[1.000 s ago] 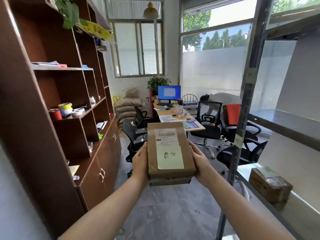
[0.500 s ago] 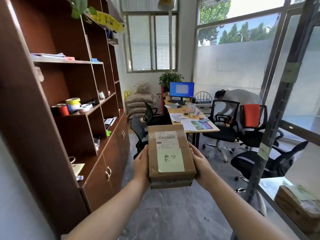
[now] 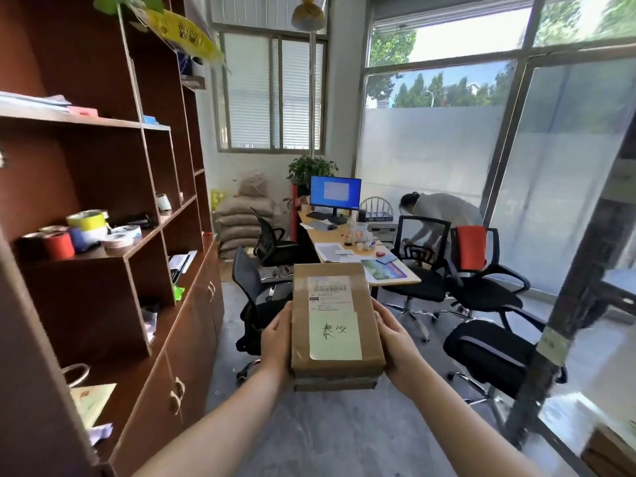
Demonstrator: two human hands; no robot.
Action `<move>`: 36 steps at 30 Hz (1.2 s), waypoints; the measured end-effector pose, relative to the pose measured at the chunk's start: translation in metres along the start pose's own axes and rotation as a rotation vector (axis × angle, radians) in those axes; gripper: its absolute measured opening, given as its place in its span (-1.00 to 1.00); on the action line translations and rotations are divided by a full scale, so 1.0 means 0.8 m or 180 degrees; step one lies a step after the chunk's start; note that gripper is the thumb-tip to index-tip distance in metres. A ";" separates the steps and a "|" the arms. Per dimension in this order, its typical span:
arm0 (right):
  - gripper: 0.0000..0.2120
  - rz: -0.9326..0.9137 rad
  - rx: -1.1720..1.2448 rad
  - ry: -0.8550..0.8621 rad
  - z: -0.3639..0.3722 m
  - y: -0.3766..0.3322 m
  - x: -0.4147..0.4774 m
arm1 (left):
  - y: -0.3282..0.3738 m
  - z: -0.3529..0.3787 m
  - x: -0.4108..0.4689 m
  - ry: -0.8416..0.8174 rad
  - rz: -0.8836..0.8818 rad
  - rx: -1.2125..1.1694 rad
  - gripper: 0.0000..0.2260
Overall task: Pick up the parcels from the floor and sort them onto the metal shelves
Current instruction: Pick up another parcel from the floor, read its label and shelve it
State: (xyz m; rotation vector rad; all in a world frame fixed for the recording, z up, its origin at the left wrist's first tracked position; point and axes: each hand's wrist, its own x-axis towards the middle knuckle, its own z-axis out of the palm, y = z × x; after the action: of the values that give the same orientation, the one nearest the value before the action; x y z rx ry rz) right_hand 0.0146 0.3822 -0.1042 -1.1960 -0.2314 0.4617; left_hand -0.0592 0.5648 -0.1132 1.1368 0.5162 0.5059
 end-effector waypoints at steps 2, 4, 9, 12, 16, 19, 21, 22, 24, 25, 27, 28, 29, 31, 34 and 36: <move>-0.71 -0.0042 0.0020 0.0076 0.005 0.005 0.019 | 0.000 -0.002 0.028 -0.0059 -0.0089 0.0011 -0.65; -0.69 -0.0083 0.0027 0.0133 0.008 0.011 0.036 | -0.004 -0.004 0.053 -0.0130 -0.0152 -0.0010 -0.63; -0.69 -0.0182 0.0074 0.0310 0.001 0.013 0.068 | -0.008 0.013 0.091 -0.0320 -0.0150 0.0004 -0.68; -0.69 -0.0198 0.0100 0.0419 -0.010 0.011 0.083 | -0.010 0.029 0.108 -0.0484 -0.0185 0.0055 -0.70; -0.69 -0.0211 0.0119 0.0506 -0.030 0.006 0.105 | -0.018 0.053 0.134 -0.0573 -0.0197 0.0015 -0.68; -0.69 -0.0209 0.0161 0.0551 -0.046 -0.001 0.128 | -0.025 0.077 0.151 -0.0626 -0.0255 -0.0016 -0.70; -0.70 -0.0225 0.0185 0.0577 -0.058 -0.008 0.149 | -0.026 0.095 0.164 -0.0651 -0.0263 -0.0056 -0.72; -0.71 -0.0234 0.0198 0.0566 -0.064 -0.012 0.161 | -0.026 0.104 0.172 -0.0643 -0.0268 -0.0058 -0.72; -0.71 -0.0254 0.0241 0.0538 -0.077 -0.020 0.185 | -0.026 0.124 0.192 -0.0623 -0.0254 -0.0015 -0.71; -0.69 -0.0270 0.0267 0.0533 -0.084 -0.024 0.197 | -0.025 0.135 0.203 -0.0615 -0.0248 0.0001 -0.69; -0.67 -0.0307 0.0309 0.0537 -0.100 -0.033 0.222 | -0.024 0.159 0.223 -0.0640 -0.0246 0.0033 -0.67; -0.67 -0.0334 0.0317 0.0544 -0.109 -0.037 0.233 | -0.023 0.172 0.232 -0.0656 -0.0236 0.0069 -0.68; -0.67 -0.0358 0.0315 0.0556 -0.118 -0.041 0.244 | -0.024 0.186 0.243 -0.0681 -0.0214 0.0092 -0.68; -0.67 -0.0388 0.0307 0.0602 -0.139 -0.050 0.264 | -0.027 0.215 0.264 -0.0716 -0.0214 0.0137 -0.68; -0.68 -0.0429 0.0306 0.0694 -0.172 -0.061 0.286 | -0.039 0.256 0.286 -0.0764 -0.0223 0.0175 -0.68; -0.69 -0.0466 0.0257 0.0769 -0.194 -0.070 0.295 | -0.050 0.281 0.297 -0.0811 -0.0242 0.0173 -0.67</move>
State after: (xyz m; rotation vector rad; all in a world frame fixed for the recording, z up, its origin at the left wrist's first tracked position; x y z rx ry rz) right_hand 0.2999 0.3450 -0.1232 -1.1355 -0.0903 0.1944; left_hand 0.2692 0.5388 -0.1060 1.2088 0.3515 0.2771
